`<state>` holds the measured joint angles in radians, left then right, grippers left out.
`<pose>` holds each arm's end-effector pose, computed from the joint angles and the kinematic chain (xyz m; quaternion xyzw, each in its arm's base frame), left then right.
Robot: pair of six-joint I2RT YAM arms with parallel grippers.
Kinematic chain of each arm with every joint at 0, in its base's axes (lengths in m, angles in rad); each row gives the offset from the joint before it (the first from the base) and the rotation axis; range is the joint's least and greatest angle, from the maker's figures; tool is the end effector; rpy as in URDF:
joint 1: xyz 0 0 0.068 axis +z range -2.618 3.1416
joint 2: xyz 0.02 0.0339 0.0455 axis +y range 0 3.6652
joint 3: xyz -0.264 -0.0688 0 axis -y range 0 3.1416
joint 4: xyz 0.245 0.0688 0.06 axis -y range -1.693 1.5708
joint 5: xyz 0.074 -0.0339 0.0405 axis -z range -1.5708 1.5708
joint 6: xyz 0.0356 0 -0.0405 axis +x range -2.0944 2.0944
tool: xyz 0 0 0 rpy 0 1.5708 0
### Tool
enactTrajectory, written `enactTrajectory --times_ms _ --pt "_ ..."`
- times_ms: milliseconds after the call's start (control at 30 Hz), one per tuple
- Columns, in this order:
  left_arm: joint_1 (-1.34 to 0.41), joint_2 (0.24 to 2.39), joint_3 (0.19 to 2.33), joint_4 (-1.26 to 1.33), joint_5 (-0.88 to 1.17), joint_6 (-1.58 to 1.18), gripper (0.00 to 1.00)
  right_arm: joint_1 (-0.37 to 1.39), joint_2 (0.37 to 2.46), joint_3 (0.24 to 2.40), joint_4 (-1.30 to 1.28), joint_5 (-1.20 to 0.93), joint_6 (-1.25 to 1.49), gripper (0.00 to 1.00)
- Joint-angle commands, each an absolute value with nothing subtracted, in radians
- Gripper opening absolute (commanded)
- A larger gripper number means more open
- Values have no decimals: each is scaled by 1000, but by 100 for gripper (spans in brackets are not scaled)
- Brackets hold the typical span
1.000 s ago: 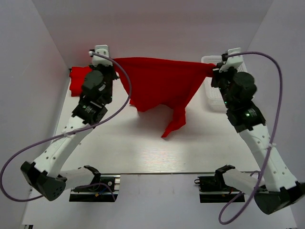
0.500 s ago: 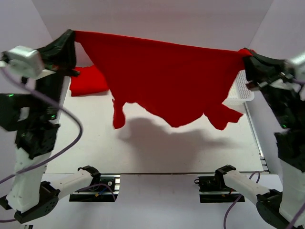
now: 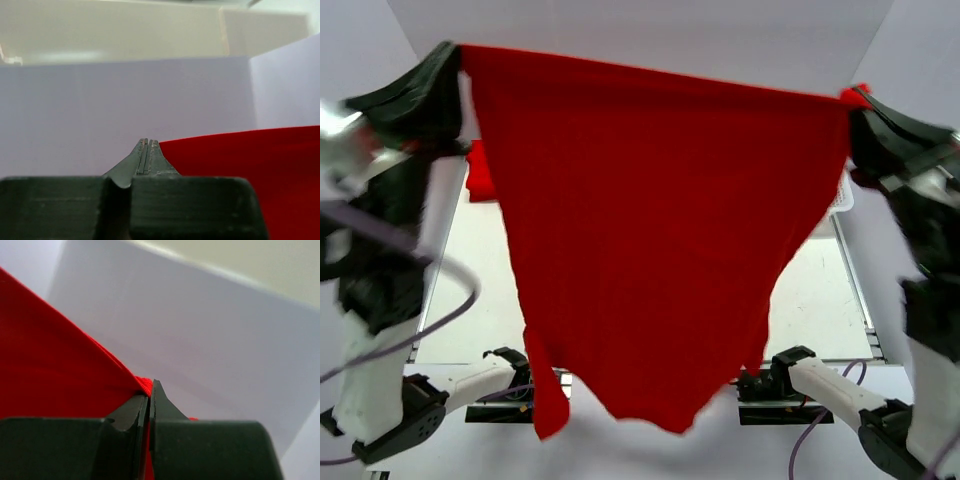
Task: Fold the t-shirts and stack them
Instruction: Flatten out the tshirt
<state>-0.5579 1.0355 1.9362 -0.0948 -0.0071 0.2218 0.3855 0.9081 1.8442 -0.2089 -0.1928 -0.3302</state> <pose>0.0564 -0.0349 0.6489 0.1388 0.3464 -0.1539 0.9149 0.0307 0.0198 0.6269 -0.2250 0.3509 0.0645 0.9067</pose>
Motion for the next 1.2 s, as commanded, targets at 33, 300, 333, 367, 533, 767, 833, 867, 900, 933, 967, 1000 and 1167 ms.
enactTrajectory --times_ms 33,300,333,367,533,767,833,867,900,933,967,1000,1167 --pt "-545 1184 1797 24 -254 317 0 377 1070 1663 -14 85 -345 0" --pt "-489 1674 1600 272 -509 397 0 354 1509 1534 113 279 -246 0" --pt "-456 1750 1641 262 -535 367 0 353 1608 1542 107 279 -232 0" --pt "-437 1828 1675 252 -554 348 0 339 1720 1598 80 262 -218 0" --pt "-350 2308 2161 -96 -532 198 66 299 2124 1996 -206 223 -115 67" --pt "-325 2401 2157 -27 -365 140 100 259 2191 1988 -167 66 -118 90" --pt "-325 2344 2100 -14 -315 118 100 262 2175 1976 -175 17 -123 90" --pt "-325 2330 2100 -40 -305 118 100 262 2169 1970 -170 -38 -118 90" --pt "-325 2319 2100 -63 -287 103 100 262 2143 1941 -169 -55 -107 90" --pt "-325 2307 2091 -87 -287 91 100 262 2134 1916 -167 -70 -103 90" --pt "-334 2275 2077 -109 -270 91 100 265 2126 1886 -166 -86 -85 90" --pt "-334 2257 2065 -156 -258 74 100 262 2108 1870 -166 -112 -78 90" --pt "-354 2090 1815 -209 -128 -38 100 265 2025 1698 -167 -190 -20 90"
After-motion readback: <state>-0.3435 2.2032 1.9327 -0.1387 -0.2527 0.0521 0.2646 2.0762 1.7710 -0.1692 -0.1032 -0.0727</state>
